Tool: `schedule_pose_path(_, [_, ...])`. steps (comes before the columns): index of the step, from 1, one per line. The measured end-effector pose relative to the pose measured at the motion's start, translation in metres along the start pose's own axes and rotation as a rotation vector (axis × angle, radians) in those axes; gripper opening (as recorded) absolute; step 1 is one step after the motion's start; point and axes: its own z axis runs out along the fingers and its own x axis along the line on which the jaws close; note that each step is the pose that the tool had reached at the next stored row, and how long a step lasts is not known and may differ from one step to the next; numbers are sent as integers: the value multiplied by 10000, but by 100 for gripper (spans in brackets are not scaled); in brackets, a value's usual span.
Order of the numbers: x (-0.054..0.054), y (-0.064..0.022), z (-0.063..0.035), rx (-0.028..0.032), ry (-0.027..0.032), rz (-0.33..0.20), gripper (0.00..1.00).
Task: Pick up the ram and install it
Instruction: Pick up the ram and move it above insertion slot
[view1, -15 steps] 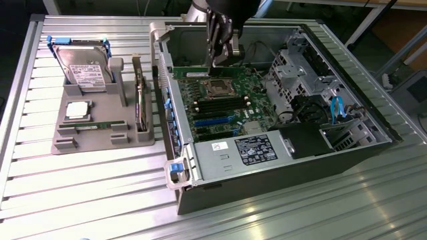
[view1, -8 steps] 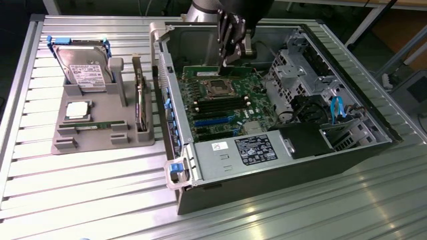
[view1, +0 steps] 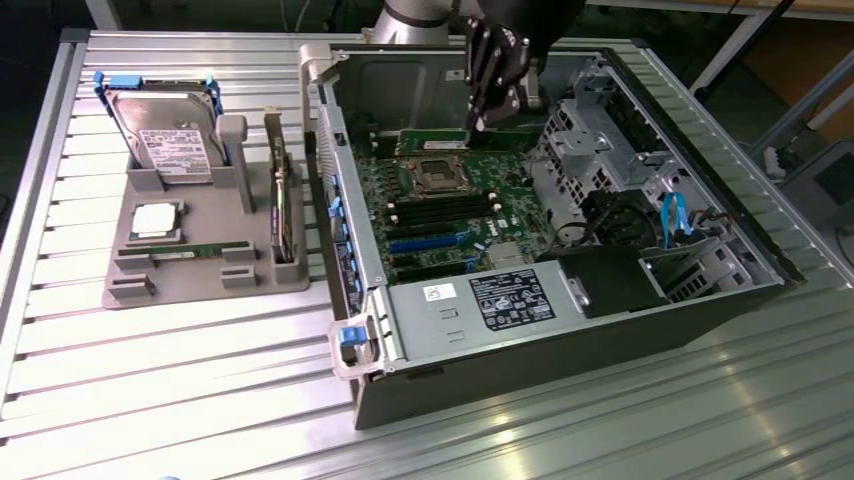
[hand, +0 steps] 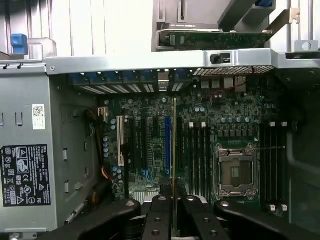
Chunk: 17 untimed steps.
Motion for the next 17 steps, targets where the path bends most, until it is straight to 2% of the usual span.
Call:
schedule_pose_path(3, [-21, -136, -4, -35, 2, -3, 12])
schedule_pose_path(5, [-26, -175, -5, -44, 3, -3, 12])
schedule_pose_path(8, [-43, -276, -8, -63, 3, -4, 12])
schedule_pose_path(10, [-51, -306, -10, -69, 4, -5, 12])
schedule_pose_path(14, [-111, -410, -14, -85, 4, -9, 12])
schedule_pose_path(17, [-191, -577, -20, -122, 5, -18, 12])
